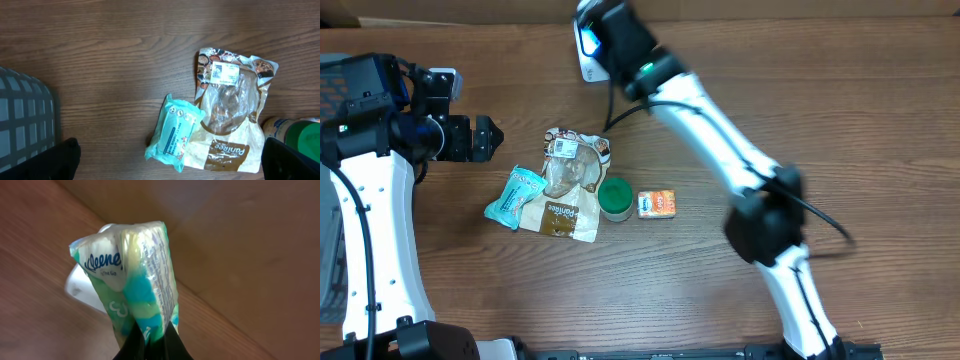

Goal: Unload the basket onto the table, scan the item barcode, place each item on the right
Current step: 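Hold the Kleenex pack in front of the scanner with the right gripper, then set the Kleenex pack down on the table's right side and release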

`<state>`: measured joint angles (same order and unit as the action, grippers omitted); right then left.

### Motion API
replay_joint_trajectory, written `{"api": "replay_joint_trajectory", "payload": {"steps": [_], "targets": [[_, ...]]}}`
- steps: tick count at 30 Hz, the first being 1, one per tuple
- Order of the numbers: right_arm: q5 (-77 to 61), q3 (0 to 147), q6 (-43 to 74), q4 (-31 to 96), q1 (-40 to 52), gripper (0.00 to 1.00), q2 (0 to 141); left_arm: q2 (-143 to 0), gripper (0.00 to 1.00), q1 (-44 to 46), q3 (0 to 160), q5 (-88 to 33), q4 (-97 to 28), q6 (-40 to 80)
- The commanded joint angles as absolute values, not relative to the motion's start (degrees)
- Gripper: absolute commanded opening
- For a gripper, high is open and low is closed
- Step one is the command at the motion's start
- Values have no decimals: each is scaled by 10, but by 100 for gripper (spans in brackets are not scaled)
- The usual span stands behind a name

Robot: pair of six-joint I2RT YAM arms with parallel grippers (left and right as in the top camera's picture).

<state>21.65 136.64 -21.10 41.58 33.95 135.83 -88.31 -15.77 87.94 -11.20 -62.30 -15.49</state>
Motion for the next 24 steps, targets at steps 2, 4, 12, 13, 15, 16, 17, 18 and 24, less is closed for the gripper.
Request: {"api": "replay_joint_trajectory", "payload": {"steps": [2,4,12,13,15,16,17,18,24], "targets": [[82,1380,-22,538,291,4,1196,-880,100,-157,895,-119,-623,-163],[47,1380,47,636,270,4,1160,-880,100,-157,895,-119,-623,-163],[37,1371,227,949,161,4,1122,-880,100,-157,895,-119,-623,-163],[36,1362,227,963,147,4,1123,-880,100,-157,895,-119,-623,-163],[25,1336,227,970,121,4,1123,-880,100,-157,895,-119,-623,-163],[16,1319,227,969,108,4,1123,-880,99,-157,895,-119,-623,-163],[8,1302,227,967,96,4,1123,-880,100,-157,895,-119,-623,-163],[4,1280,227,960,85,4,1123,-880,100,-157,895,-119,-623,-163],[-4,1109,227,859,35,4,1123,-880,100,-157,895,-119,-623,-163]]}}
